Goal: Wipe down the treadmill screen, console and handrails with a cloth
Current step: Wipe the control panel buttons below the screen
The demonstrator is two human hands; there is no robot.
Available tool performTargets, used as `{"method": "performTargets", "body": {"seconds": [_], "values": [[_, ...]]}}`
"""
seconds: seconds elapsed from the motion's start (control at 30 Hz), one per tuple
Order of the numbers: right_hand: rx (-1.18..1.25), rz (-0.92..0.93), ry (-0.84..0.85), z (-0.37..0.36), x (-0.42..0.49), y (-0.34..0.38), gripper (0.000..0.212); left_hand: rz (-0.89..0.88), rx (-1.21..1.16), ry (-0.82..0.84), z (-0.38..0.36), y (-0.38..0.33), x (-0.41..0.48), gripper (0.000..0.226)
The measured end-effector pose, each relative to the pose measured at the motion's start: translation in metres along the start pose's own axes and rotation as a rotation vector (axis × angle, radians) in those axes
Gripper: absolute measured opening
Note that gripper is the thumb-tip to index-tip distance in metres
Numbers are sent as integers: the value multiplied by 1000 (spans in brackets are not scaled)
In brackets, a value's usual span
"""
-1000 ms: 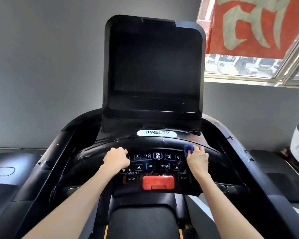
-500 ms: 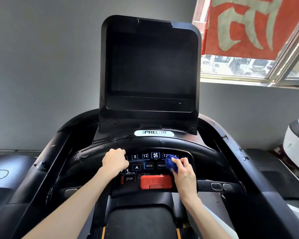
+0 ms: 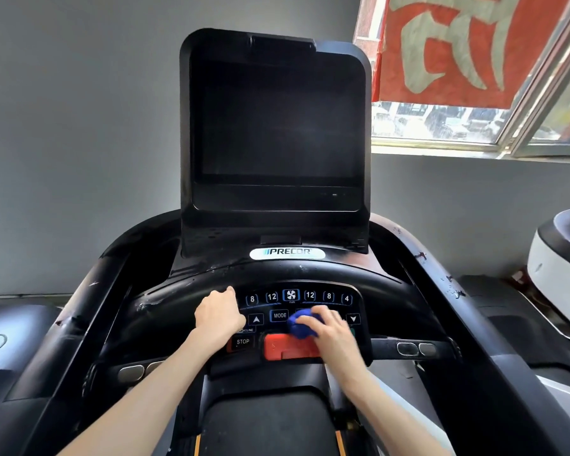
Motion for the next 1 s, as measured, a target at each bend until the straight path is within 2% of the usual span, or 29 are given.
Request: {"method": "performTargets", "body": {"seconds": [0.13,0.33,0.43,0.5,0.63,0.7,0.77,0.8,0.87,1.0], "values": [[-25,-74,9,12,-12,-38,58,34,-102,9,1,0,5,47],[-73,54,225,-11,11,29,46,39,-95,-21,0,-3,1,47],[-133,100,213,-16,17,59,52,32,-73,-24,0,-1,-3,53],[-152,110,149,-13,10,46,56,27,-78,-11,1,2,-2,57],[-95,-105,-52,8,-25,-30,56,38,-148,5,4,7,2,60],[-15,-314,-104,19,-30,-51,46,41,-177,9,5,8,4,63],[82,-585,-188,20,-14,-51,37,41,-197,7,5,8,6,65],[103,-662,-228,17,-3,-43,36,41,-203,2,4,9,7,66],[95,-632,-247,3,18,-15,41,36,-203,-13,2,10,6,66],[19,-364,-202,-35,37,66,54,10,-102,-47,-2,10,5,58]]}}
Point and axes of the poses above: each hand's wrist, its own x-axis towards the middle knuckle, its own z-axis out of the back of the hand, y = z × x, the point moved 3 cm from there along x, towards the middle knuckle, and after that the axes turned 8 degrees about -x, right-handed, at the moved point
